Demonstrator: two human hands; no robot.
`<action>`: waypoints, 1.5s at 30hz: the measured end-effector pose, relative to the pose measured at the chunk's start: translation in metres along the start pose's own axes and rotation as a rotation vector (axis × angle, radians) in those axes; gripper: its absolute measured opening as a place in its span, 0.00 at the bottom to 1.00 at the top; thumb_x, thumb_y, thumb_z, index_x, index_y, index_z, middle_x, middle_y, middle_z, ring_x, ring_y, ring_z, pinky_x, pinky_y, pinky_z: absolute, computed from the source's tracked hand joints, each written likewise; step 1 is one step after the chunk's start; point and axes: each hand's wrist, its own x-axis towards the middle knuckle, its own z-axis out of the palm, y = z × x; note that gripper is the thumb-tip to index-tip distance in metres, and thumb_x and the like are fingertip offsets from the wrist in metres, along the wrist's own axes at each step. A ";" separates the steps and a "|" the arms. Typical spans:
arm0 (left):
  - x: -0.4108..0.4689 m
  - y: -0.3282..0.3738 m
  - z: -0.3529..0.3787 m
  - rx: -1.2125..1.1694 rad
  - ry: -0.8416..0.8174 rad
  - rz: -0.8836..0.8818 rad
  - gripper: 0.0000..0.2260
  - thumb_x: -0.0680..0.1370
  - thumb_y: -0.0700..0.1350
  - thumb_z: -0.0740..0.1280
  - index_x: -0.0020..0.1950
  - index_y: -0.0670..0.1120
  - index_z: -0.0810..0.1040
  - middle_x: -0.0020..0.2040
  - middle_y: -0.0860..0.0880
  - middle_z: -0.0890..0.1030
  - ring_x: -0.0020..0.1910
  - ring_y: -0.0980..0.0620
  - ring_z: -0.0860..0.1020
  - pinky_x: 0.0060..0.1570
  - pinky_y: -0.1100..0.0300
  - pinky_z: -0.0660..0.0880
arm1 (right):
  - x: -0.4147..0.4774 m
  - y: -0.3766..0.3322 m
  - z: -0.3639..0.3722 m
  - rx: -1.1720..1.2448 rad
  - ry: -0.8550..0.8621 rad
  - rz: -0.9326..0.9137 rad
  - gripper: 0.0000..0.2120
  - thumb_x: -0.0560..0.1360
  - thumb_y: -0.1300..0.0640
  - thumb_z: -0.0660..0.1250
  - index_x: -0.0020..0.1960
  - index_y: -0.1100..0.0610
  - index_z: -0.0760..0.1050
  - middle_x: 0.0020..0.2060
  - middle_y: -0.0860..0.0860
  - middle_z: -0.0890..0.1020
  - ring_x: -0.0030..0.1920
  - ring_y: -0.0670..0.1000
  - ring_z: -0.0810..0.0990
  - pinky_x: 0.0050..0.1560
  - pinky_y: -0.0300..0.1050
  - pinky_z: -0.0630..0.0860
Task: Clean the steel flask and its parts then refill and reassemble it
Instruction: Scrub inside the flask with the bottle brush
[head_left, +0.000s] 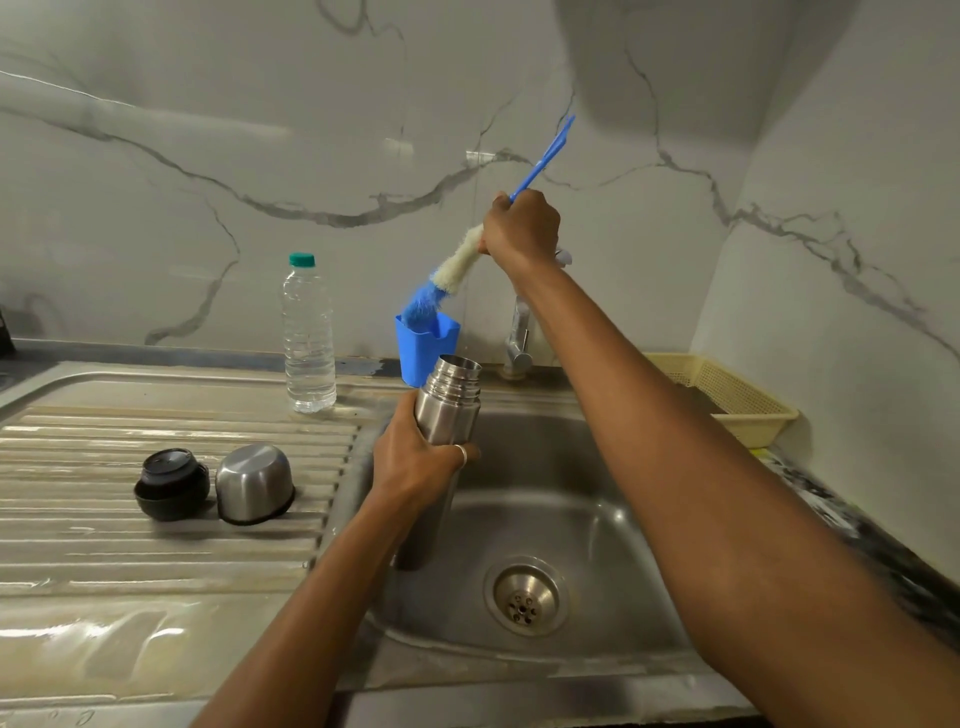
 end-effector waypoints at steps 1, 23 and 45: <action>0.000 0.000 0.000 0.000 0.006 0.002 0.27 0.67 0.43 0.81 0.60 0.51 0.72 0.50 0.51 0.79 0.46 0.52 0.78 0.41 0.57 0.72 | -0.001 0.001 0.000 0.011 0.009 0.006 0.16 0.86 0.54 0.56 0.59 0.64 0.77 0.53 0.57 0.84 0.53 0.54 0.83 0.47 0.41 0.73; 0.001 0.000 -0.002 0.007 0.030 0.025 0.28 0.68 0.42 0.81 0.61 0.50 0.70 0.49 0.52 0.77 0.44 0.57 0.75 0.38 0.64 0.69 | -0.024 0.020 -0.049 0.332 0.240 -0.018 0.18 0.81 0.50 0.55 0.38 0.55 0.75 0.32 0.53 0.84 0.39 0.58 0.85 0.49 0.60 0.82; -0.009 0.002 0.013 0.211 -0.049 0.229 0.30 0.66 0.39 0.81 0.61 0.52 0.70 0.44 0.60 0.76 0.40 0.64 0.74 0.34 0.75 0.68 | -0.106 0.082 -0.182 0.464 0.243 0.049 0.14 0.83 0.55 0.60 0.41 0.57 0.76 0.29 0.52 0.79 0.27 0.48 0.76 0.28 0.42 0.74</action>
